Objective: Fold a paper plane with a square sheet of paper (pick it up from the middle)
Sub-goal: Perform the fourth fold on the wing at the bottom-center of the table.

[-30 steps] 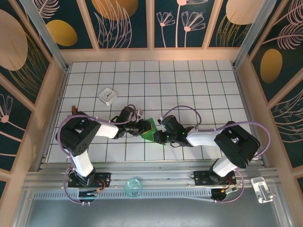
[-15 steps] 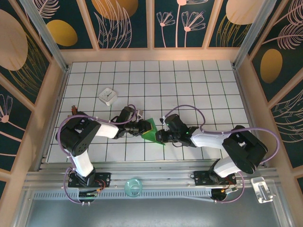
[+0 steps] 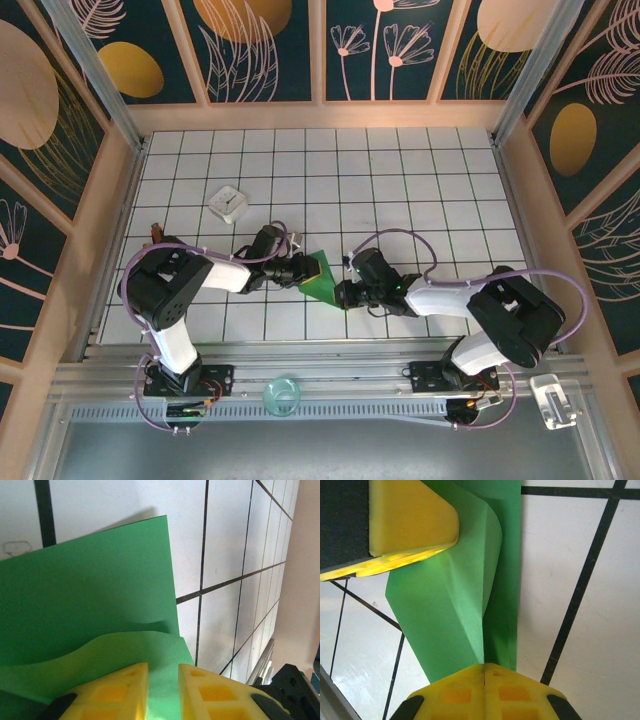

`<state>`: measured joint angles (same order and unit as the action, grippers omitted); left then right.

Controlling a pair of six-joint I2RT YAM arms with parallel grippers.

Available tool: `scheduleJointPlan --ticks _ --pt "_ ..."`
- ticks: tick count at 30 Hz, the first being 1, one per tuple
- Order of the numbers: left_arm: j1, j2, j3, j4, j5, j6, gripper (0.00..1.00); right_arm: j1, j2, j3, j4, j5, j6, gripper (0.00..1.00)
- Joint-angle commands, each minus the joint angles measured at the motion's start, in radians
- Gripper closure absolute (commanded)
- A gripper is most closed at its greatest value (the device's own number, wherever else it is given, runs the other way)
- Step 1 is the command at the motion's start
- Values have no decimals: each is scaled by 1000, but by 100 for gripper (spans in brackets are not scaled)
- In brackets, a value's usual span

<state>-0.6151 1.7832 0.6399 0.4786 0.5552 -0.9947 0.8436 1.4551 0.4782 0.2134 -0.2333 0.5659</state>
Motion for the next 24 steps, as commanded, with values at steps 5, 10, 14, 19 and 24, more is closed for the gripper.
scheduleJointPlan --ticks 5,10,14,19,24 --pt "8 12 -20 -31 -26 22 76 33 20 -60 14 23 47 97" --pt "7 5 -29 -17 -24 16 76 39 27 -67 0 48 40 95" --pt "7 5 -30 1 -13 14 75 39 5 -34 -45 101 13 95" --pt "7 -22 -4 42 19 -5 73 41 2 2 -68 170 -4 98" --pt "7 -30 32 51 42 -10 71 42 7 15 -55 222 -26 99"
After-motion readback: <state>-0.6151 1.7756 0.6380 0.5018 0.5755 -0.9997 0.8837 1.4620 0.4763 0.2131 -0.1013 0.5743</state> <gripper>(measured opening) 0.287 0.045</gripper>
